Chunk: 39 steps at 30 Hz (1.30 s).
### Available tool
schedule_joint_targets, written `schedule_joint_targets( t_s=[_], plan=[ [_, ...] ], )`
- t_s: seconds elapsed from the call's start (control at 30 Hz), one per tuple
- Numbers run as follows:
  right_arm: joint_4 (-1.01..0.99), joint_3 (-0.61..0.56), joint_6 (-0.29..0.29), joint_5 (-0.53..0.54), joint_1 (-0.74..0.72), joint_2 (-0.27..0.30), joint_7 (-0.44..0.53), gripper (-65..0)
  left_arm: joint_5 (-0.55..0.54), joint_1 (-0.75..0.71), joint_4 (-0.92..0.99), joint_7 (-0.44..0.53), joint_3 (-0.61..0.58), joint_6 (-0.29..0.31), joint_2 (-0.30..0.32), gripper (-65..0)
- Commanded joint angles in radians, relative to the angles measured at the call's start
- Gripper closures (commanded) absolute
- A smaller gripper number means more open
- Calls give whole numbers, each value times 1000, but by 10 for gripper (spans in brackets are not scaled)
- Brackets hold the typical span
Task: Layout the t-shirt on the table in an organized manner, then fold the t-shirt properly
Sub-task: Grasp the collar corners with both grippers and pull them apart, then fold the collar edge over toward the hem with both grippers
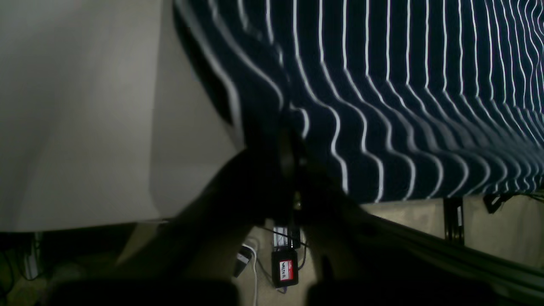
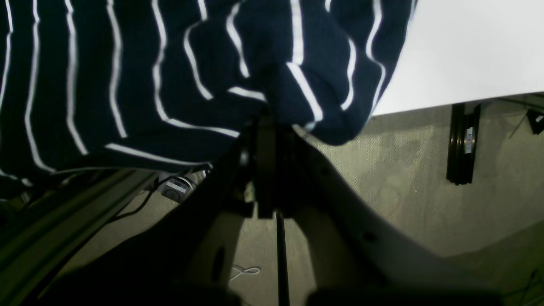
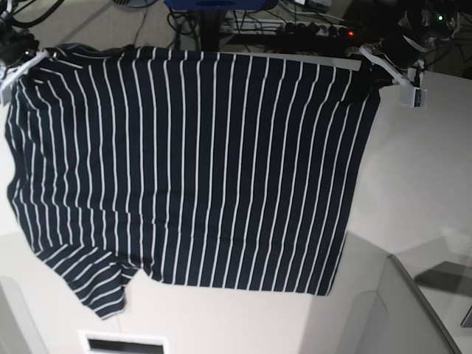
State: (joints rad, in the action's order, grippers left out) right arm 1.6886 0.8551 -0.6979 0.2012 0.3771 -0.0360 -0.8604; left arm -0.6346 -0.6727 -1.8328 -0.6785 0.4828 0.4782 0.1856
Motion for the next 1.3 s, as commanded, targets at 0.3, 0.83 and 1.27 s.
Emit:
schedule_joint_targets(
  t_s=[0.3, 0.83, 1.27],
  plan=[
    [17, 6, 0, -1, 26, 32, 13, -5, -20, -88, -98, 18, 78, 4, -5, 0],
    [12, -21, 0, -3, -85, 97, -109, -5, -12, 21, -104, -74, 78, 4, -2, 0],
    [-107, -165, 0, -240, -358, 149, -181, -6, 32, 345, -54, -290, 75, 4, -7, 0]
  ],
)
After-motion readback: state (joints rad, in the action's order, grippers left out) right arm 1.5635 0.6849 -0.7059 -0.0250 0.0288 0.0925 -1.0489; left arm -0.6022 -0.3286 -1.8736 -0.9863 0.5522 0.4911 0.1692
